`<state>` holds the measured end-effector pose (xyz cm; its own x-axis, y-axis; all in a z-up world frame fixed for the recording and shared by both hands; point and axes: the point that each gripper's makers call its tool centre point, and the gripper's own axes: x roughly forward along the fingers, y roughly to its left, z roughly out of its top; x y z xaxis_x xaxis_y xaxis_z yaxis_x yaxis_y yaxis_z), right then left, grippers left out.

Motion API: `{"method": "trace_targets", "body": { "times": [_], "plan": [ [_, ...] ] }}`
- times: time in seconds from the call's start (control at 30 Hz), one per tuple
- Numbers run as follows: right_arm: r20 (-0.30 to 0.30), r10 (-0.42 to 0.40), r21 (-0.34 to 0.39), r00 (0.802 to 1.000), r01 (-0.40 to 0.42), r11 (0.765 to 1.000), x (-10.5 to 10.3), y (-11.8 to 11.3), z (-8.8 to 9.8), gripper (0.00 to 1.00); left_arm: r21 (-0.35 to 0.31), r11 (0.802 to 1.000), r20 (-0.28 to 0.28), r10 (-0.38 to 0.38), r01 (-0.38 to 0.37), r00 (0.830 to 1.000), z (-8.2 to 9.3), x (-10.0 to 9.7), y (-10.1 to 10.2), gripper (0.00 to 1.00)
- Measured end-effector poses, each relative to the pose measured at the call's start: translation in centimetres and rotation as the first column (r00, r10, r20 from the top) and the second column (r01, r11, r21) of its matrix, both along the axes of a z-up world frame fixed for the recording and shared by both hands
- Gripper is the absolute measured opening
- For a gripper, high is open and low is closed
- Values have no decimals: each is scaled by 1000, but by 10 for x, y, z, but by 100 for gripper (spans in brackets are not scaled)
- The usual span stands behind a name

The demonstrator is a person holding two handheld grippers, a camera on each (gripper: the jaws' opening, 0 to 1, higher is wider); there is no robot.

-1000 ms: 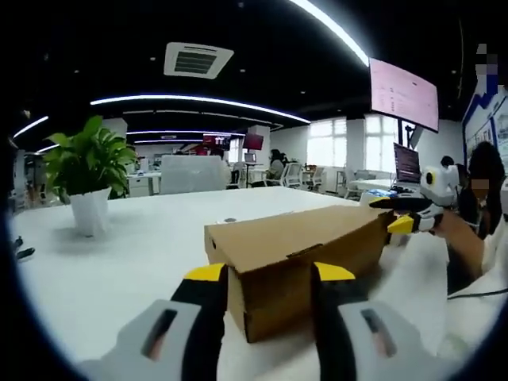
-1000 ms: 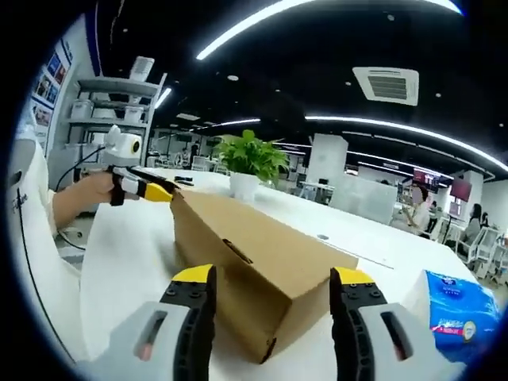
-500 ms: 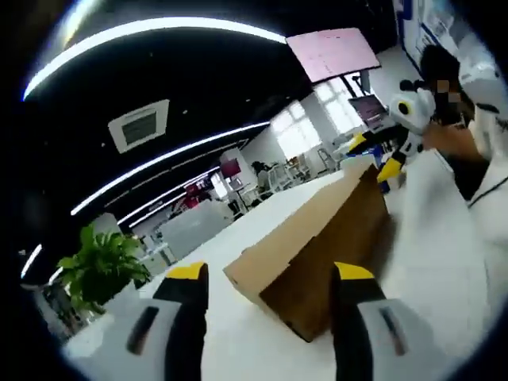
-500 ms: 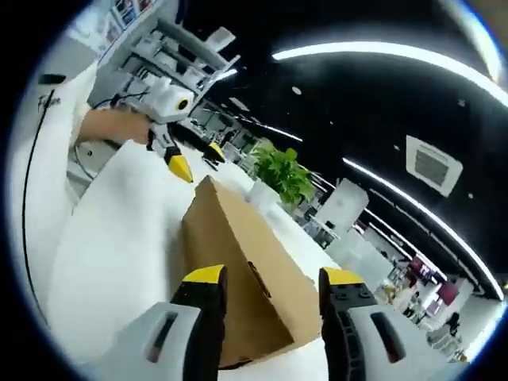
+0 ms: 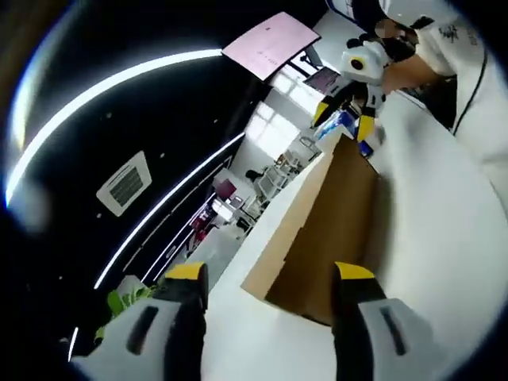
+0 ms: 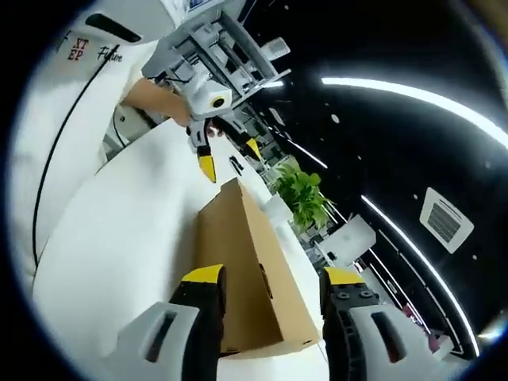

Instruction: Operate the shoe box by opening the lid, removing the specified soft item, and placing it in the target area until the item is outside and the box remains undamaged.

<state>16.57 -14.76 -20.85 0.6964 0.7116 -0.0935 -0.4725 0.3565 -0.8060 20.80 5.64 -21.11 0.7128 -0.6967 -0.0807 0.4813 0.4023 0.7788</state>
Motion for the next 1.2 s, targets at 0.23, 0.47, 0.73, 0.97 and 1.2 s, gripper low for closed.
{"method": "trace_targets", "body": {
  "times": [0.23, 0.47, 0.73, 0.97, 1.2],
  "plan": [
    [5, -16, -11, 1000, 16, 1000, 4, -7, -5, 47, 83, 996, 25, 17, -19, 1000, -6, 0, -1, 65],
    [18, 11, -41, 1000, -11, 999, 1, -2, -8, 45, 141, 990, 45, -14, 8, 999, -14, -1, -7, 61],
    [8, 4, -53, 1000, -4, 999, 2, -2, -15, 46, 235, 971, 91, 7, -28, 996, -25, 8, -1, 56],
    [35, -28, -111, 999, 31, 993, 5, -6, -25, 47, 271, 960, 103, 38, -65, 994, -35, 20, 7, 54],
    [57, -34, -165, 998, 43, 985, 9, -9, -32, 46, 291, 953, 112, 55, -86, 992, -43, 26, 4, 54]
  ]
}}
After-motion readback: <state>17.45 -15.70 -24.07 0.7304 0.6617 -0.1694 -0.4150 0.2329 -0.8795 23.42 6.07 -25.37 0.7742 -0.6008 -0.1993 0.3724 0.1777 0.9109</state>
